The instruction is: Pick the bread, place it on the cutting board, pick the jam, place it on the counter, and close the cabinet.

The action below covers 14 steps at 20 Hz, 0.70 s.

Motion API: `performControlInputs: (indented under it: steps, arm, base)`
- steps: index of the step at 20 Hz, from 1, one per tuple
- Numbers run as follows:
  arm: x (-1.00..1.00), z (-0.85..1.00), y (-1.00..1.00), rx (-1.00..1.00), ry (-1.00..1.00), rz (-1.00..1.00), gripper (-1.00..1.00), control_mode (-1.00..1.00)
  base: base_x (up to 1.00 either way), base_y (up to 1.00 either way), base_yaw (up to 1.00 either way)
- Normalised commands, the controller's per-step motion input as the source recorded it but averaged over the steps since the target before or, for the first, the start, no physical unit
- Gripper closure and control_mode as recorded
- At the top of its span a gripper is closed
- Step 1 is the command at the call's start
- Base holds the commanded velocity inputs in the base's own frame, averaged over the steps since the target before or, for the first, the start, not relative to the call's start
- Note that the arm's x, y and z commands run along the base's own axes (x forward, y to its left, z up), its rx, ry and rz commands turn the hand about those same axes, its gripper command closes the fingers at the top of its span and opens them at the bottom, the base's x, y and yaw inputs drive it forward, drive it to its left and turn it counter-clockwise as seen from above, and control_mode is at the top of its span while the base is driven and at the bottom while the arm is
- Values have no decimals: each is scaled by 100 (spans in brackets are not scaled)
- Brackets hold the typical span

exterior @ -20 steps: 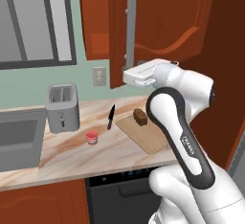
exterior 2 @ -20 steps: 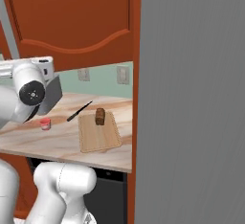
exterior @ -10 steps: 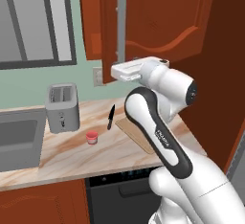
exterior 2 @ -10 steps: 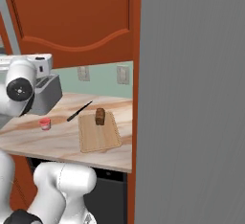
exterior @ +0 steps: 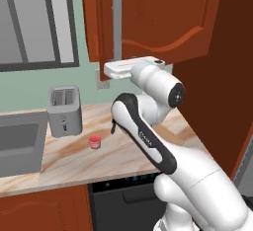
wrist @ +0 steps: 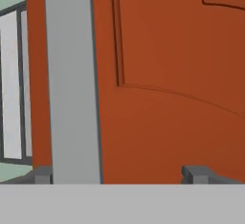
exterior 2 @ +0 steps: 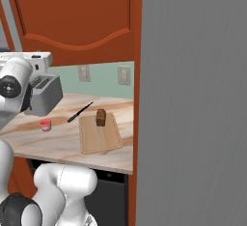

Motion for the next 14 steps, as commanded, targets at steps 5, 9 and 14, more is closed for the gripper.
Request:
performControlInputs:
  steps: [5, 9, 14]
  arm:
    - [31, 0, 8, 0, 0, -11, -100, -100]
    - [30, 0, 7, 0, 0, -11, -100, -100]
    - [27, 0, 5, 0, 0, -9, -100, -100]
  base:
    - [0, 0, 0]
    - [0, 0, 0]
    - [0, 0, 0]
